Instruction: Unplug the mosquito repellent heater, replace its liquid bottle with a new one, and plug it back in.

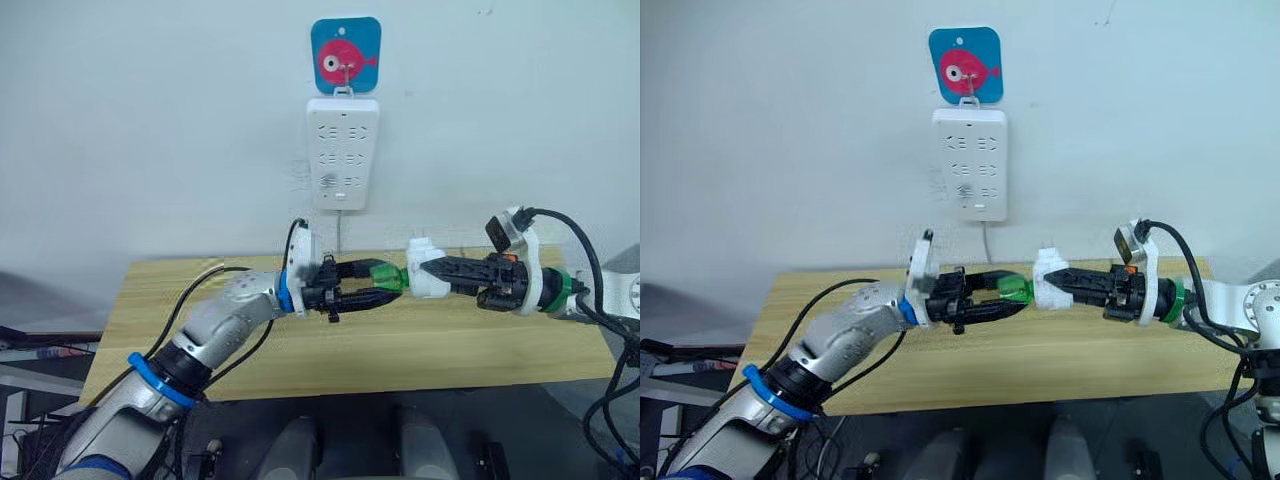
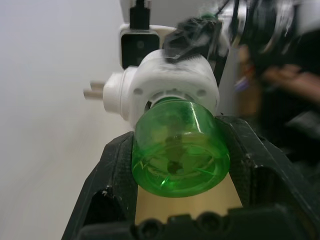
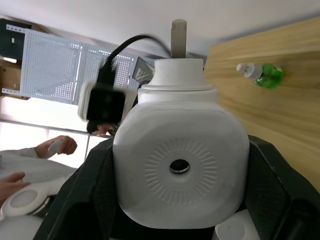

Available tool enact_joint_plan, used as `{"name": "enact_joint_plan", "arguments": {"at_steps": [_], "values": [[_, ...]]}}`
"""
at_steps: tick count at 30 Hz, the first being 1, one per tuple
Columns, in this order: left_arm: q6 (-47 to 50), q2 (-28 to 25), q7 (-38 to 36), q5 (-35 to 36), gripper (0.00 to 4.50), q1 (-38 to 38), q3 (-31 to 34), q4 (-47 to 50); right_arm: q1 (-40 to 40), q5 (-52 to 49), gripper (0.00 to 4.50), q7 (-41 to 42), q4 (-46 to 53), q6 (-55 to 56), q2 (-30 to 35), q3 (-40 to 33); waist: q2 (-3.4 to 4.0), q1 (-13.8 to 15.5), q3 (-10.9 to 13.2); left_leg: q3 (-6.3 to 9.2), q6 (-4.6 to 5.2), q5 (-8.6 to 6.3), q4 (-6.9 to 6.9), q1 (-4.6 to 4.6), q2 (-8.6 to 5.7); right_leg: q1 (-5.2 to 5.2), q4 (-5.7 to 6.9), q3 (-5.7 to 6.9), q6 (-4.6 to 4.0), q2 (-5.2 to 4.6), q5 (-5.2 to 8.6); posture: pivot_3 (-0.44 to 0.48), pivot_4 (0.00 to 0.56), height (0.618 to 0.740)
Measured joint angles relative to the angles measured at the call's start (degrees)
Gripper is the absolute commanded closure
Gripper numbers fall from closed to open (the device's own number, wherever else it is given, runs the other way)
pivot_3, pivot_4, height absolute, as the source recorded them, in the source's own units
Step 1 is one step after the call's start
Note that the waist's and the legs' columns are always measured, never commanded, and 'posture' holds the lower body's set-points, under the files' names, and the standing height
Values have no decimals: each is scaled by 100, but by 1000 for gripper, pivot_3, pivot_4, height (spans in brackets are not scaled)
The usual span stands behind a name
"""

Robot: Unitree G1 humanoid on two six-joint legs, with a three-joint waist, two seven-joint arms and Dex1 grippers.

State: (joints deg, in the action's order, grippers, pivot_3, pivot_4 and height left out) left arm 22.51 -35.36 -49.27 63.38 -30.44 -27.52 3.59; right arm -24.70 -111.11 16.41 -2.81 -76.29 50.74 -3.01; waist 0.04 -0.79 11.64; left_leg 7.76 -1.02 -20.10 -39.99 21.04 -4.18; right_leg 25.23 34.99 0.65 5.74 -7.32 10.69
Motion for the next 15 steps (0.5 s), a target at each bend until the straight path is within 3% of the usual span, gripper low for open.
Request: {"name": "enact_joint_plan", "arguments": {"at_steps": [3,6,10,15], "values": [[1836,-75,23,1227,2235,5,470,-376,85,30,1540,83,54,-43,89,42,-2,-67,10,-12,-1,0,0,-11,-21,-5,7,-2,3,23,4,11,246,740],[3113,-91,173,1995,2235,37,999,-916,156,85,1540,122,107,-106,242,70,-11,-114,41,-15,-2,1,0,-15,-16,-3,12,-4,3,33,7,8,240,740],[3963,-134,138,2042,2235,114,1422,-1139,232,140,1540,216,210,-185,337,106,-22,-112,64,-20,-3,1,2,-16,-18,-4,8,-8,2,29,7,5,252,740],[4205,-345,-293,1227,2235,560,1596,-1074,449,799,1540,93,112,-19,547,-71,-28,-96,82,-23,-5,2,3,-15,-17,-2,7,-9,1,28,7,9,256,740]]}}
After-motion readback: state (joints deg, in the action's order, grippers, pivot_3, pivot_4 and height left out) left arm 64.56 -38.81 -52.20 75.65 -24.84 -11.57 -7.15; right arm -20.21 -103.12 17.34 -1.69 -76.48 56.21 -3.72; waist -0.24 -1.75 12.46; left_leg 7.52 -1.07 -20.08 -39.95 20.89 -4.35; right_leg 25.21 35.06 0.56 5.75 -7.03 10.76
